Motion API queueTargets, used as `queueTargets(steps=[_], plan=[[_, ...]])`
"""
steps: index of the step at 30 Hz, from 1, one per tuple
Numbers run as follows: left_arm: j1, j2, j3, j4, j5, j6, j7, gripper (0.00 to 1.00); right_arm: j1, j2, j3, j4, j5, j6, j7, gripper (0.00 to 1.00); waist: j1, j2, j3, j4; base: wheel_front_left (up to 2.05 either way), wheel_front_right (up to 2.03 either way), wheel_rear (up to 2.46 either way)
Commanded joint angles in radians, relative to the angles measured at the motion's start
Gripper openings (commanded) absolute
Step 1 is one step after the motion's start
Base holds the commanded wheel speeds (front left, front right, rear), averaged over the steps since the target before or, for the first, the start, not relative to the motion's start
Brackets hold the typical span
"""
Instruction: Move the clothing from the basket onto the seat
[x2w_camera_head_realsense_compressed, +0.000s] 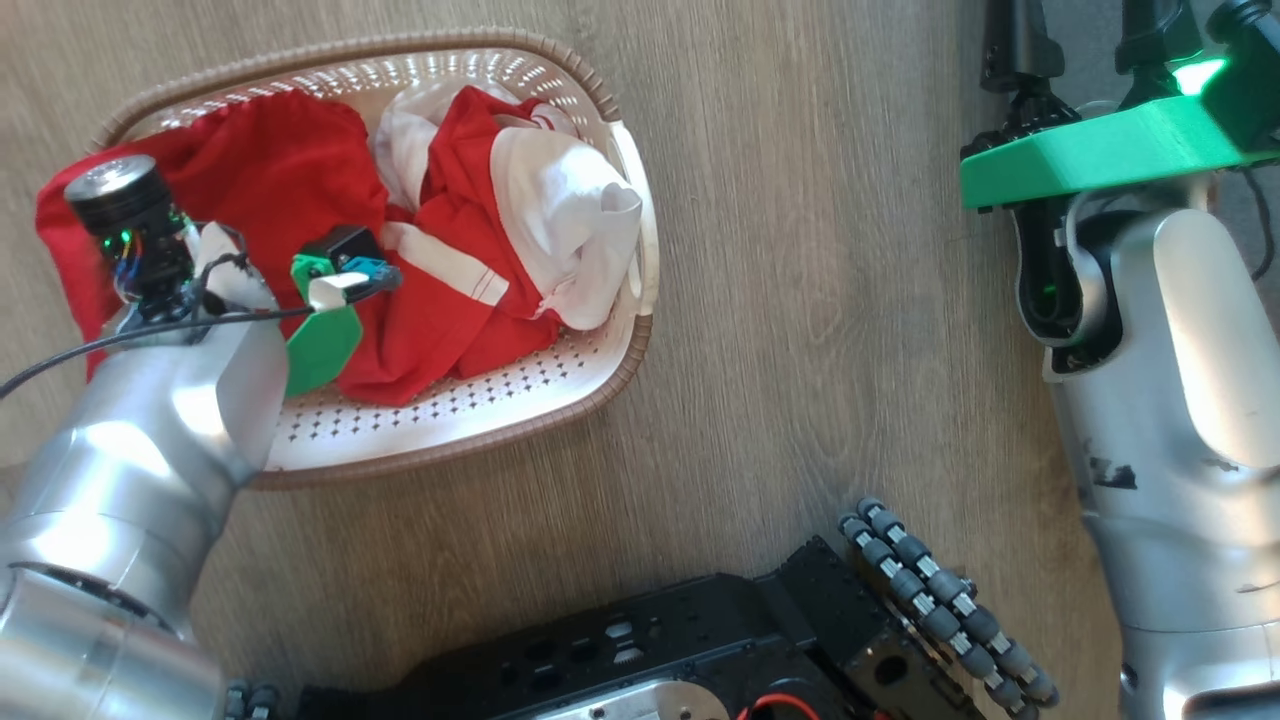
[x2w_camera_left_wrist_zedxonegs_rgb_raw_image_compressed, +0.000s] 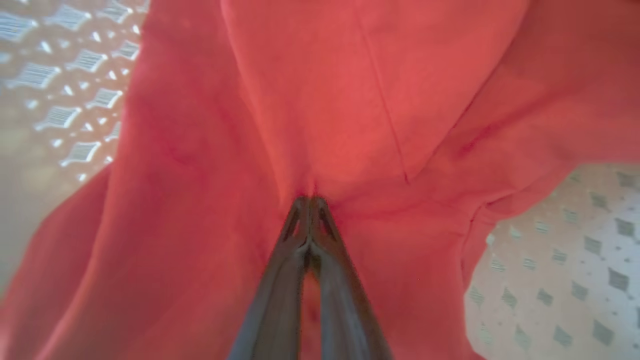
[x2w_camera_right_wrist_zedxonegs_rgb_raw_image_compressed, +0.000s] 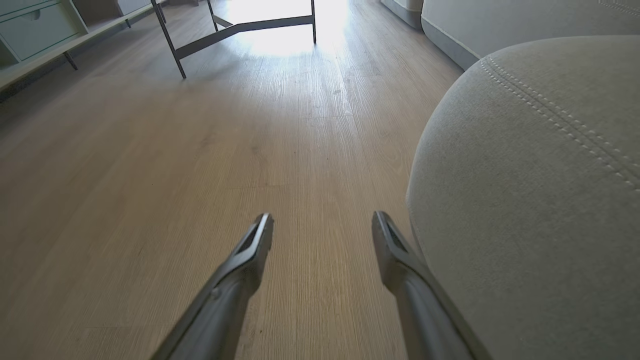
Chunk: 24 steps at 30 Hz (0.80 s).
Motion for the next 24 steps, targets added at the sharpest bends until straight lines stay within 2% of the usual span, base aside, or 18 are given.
queueTargets(steps=[1, 12, 24], plan=[[0.013, 0.007, 0.018, -0.006, -0.019, -0.002, -0.008, 0.0, 0.027, 0.001, 0.006, -0.026, 0.006, 0.007, -0.005, 1.0, 0.0, 0.0, -0.014, 0.007, 0.0, 0.0, 0.0], [0.095, -0.024, 0.115, -0.006, -0.18, 0.014, -0.236, 0.0, 0.046, -0.019, 0.013, -0.012, 0.004, 0.007, -0.005, 1.0, 0.0, 0.0, -0.143, 0.041, 0.0, 0.0, 0.0], [0.186, -0.103, 0.227, -0.006, -0.361, 0.01, -0.46, 0.0, 0.106, -0.057, 0.044, 0.033, 0.007, 0.007, -0.005, 1.0, 0.0, 0.0, -0.335, 0.112, 0.0, 0.0, 0.0]])
